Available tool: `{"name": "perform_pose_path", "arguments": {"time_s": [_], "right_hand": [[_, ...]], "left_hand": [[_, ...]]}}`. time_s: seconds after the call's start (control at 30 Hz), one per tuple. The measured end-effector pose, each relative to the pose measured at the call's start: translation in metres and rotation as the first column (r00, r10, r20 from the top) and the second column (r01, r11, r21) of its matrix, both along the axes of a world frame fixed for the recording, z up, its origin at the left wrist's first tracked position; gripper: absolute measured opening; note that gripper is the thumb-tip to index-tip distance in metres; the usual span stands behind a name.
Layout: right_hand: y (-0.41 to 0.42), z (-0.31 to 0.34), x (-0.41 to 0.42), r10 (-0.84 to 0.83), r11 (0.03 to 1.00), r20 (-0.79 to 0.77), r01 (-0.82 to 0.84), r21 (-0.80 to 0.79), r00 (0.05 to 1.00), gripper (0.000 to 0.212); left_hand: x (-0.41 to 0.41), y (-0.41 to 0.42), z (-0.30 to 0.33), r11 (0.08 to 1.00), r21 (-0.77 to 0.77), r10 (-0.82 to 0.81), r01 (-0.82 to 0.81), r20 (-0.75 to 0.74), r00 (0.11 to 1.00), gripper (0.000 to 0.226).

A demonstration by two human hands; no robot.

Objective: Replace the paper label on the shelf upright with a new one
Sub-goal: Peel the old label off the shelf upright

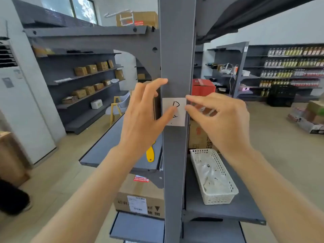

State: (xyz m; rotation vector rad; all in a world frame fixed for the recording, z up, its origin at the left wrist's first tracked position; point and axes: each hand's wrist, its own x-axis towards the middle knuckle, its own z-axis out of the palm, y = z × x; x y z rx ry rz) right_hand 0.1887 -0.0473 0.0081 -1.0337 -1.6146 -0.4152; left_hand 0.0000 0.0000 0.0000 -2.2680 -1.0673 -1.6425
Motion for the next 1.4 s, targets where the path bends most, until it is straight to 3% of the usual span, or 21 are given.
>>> {"name": "perform_pose_path", "arguments": {"time_s": [0.13, 0.5, 0.8, 0.97, 1.17, 1.4], "right_hand": [[0.000, -0.001, -0.002, -0.123, 0.989, -0.006, 0.123, 0.076, 0.992, 0.017], [-0.002, -0.005, -0.019, -0.242, 0.960, -0.004, 0.240, 0.147, 0.970, 0.011], [-0.004, 0.001, -0.025, -0.241, 0.969, -0.014, 0.242, 0.043, 0.970, 0.008], [0.000, 0.009, -0.024, -0.251, 0.966, 0.008, 0.250, -0.065, 0.968, 0.010], [-0.002, 0.009, -0.028, -0.272, 0.962, 0.007, 0.272, -0.017, 0.962, 0.008], [-0.003, 0.012, -0.040, -0.282, 0.955, 0.096, 0.288, -0.065, 0.955, 0.011]], "left_hand": [[0.000, 0.004, 0.002, 1.000, 0.022, -0.006, 0.006, -0.031, 0.999, 0.062], [-0.006, 0.012, 0.001, 0.998, 0.066, -0.012, 0.016, -0.051, 0.999, 0.062], [-0.004, 0.010, 0.000, 0.995, 0.101, -0.014, 0.021, -0.070, 0.997, 0.055], [-0.005, 0.013, -0.001, 0.988, 0.151, -0.016, 0.029, -0.087, 0.996, 0.037], [-0.006, 0.016, 0.001, 0.975, 0.221, -0.003, 0.016, -0.059, 0.998, 0.016], [-0.009, 0.011, 0.008, 0.976, 0.217, 0.003, 0.017, -0.095, 0.995, 0.021]]}}
